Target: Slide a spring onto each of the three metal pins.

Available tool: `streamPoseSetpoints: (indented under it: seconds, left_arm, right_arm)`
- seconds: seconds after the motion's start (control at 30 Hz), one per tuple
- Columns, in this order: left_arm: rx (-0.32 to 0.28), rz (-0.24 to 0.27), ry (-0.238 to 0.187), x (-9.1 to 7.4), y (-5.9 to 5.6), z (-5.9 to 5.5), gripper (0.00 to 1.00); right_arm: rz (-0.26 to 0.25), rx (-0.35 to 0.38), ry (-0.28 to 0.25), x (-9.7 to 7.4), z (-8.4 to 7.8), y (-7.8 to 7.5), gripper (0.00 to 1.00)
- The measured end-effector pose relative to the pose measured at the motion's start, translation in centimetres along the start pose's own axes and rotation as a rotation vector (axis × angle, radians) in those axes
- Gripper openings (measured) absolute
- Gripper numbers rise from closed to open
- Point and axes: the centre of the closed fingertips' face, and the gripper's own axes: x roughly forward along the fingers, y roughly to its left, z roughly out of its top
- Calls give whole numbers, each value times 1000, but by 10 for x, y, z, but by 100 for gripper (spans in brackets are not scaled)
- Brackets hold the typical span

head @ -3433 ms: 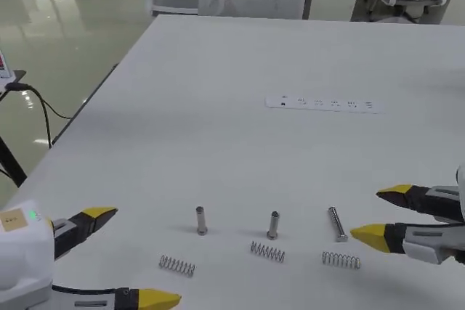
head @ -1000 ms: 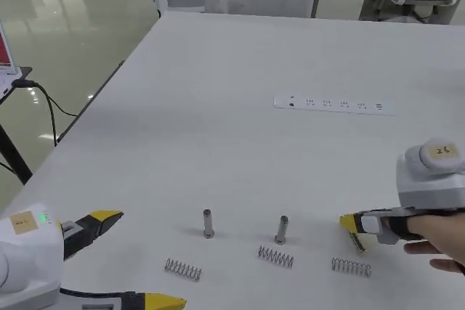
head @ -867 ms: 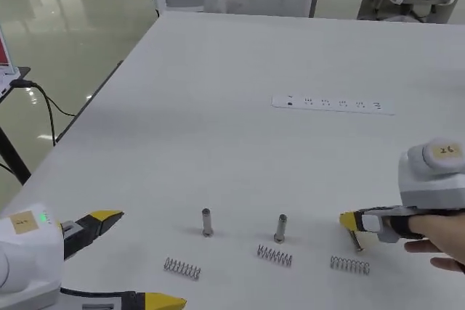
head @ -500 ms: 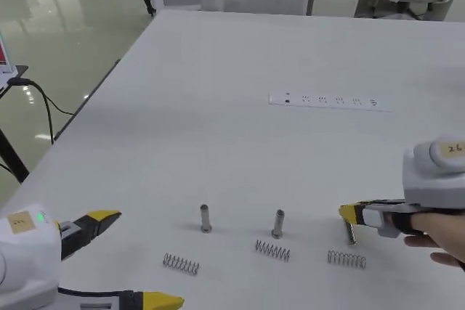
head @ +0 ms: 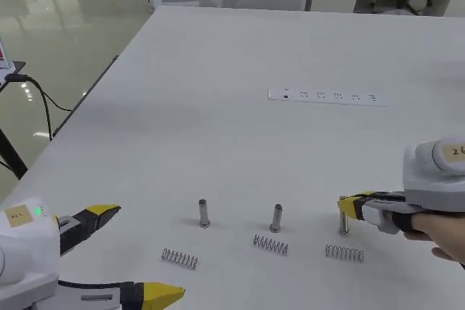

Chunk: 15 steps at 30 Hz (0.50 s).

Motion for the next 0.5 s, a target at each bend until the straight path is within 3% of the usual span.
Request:
streamPoseSetpoints:
  seconds: [0.5]
  left_arm:
    - [-9, -4, -1, 4, -2, -2, 96]
  right_arm:
    - [12, -1, -47, -13, -7, 5, 5]
